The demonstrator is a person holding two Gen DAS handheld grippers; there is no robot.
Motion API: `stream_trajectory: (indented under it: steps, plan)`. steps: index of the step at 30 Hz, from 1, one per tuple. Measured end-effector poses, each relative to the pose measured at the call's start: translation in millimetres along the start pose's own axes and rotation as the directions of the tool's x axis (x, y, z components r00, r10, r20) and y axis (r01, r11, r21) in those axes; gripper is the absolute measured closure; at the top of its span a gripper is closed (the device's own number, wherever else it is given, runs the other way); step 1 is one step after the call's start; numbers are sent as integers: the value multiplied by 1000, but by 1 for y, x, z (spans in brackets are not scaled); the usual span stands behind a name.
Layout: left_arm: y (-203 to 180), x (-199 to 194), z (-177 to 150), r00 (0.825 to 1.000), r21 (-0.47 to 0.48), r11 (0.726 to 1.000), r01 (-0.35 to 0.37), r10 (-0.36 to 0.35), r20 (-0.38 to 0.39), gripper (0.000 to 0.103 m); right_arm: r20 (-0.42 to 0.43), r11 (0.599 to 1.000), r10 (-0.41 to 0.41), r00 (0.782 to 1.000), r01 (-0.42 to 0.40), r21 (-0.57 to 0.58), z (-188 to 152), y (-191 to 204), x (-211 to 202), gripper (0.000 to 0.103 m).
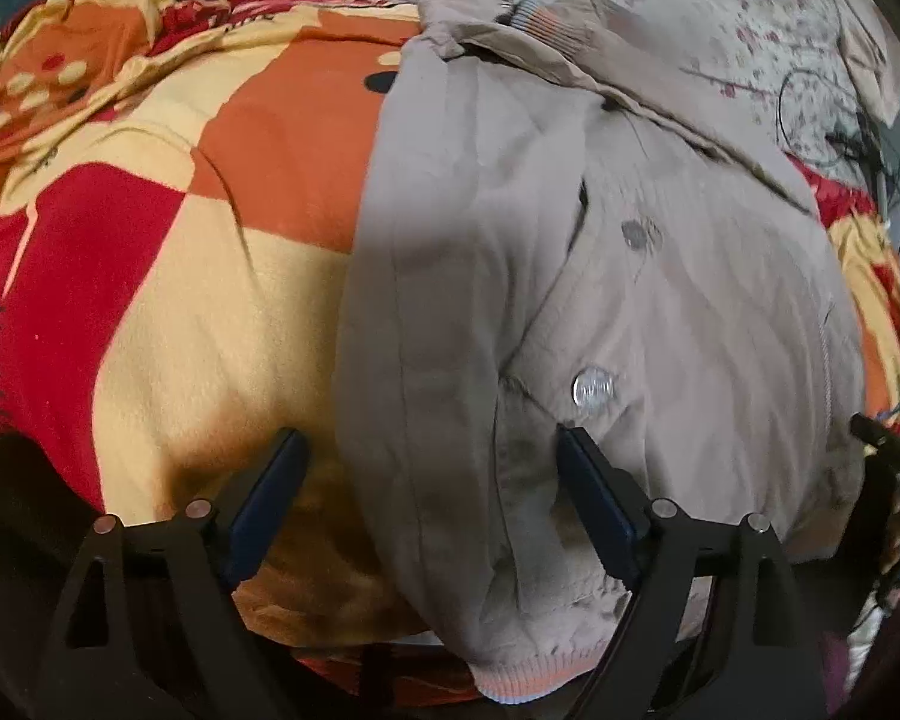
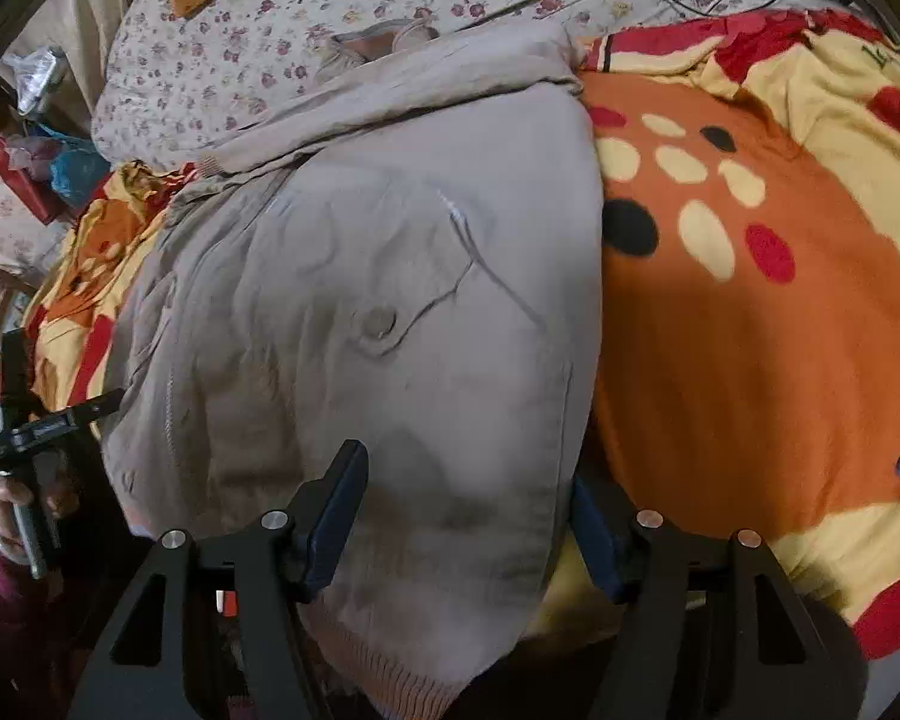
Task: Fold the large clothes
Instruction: 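Grasp the striped knit hem of the jacket with both grippers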
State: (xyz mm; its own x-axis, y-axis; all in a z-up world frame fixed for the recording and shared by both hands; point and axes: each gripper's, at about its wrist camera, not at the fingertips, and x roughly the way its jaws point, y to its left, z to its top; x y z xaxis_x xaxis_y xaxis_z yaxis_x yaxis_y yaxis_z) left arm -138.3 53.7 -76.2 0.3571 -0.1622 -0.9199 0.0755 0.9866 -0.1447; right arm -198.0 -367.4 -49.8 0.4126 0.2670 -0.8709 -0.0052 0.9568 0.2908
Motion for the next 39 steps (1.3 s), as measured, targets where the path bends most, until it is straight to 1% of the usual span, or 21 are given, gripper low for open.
stream_trajectory:
  steps: [3, 10, 12, 14, 15, 17, 20, 25, 29, 33, 39]
  plan:
    - [-4, 1, -1, 1000, 13, 1000, -24, 24, 1, 15, -13, 1000, 15, 1000, -15, -7, -4, 2, 0, 33]
    - [-2, 1, -3, 1000, 4, 1000, -20, 20, -11, 13, -74, 998, 19, 997, -24, -63, -14, 20, 4, 32]
    - [-3, 3, -4, 1000, 4, 1000, -14, 14, -24, 6, -90, 997, 15, 996, -21, -74, -16, 24, 8, 31]
    - [-3, 7, -8, 998, 6, 1000, 11, -10, -64, 0, -92, 997, 17, 996, -24, -76, -17, 23, 8, 31]
    - [-2, 7, -10, 997, 2, 1000, 18, -18, -72, 0, -91, 997, 25, 996, -32, -74, -18, 23, 7, 29]
    - [1, 5, -15, 998, -2, 1000, 31, -31, -53, 0, -93, 996, 50, 994, -57, -72, -19, 22, 5, 26]
    - [4, 5, -17, 998, -20, 999, 43, -44, -52, 0, -106, 994, 65, 992, -74, -80, -23, 22, 7, 26]
    - [3, 6, -23, 998, -25, 999, 43, -44, -43, 0, -129, 990, 95, 987, -107, -92, -26, 26, 9, 26]
    - [4, 6, -26, 998, -20, 999, 42, -42, -41, 0, -138, 990, 91, 986, -105, -99, -26, 28, 12, 26]
    - [3, 5, -29, 998, 3, 999, 38, -38, -56, 0, -140, 988, 87, 986, -103, -115, -26, 32, 13, 21]
    - [0, 3, -28, 997, -18, 999, 49, -50, -65, 0, -138, 990, 80, 987, -95, -107, -26, 34, 14, 21]
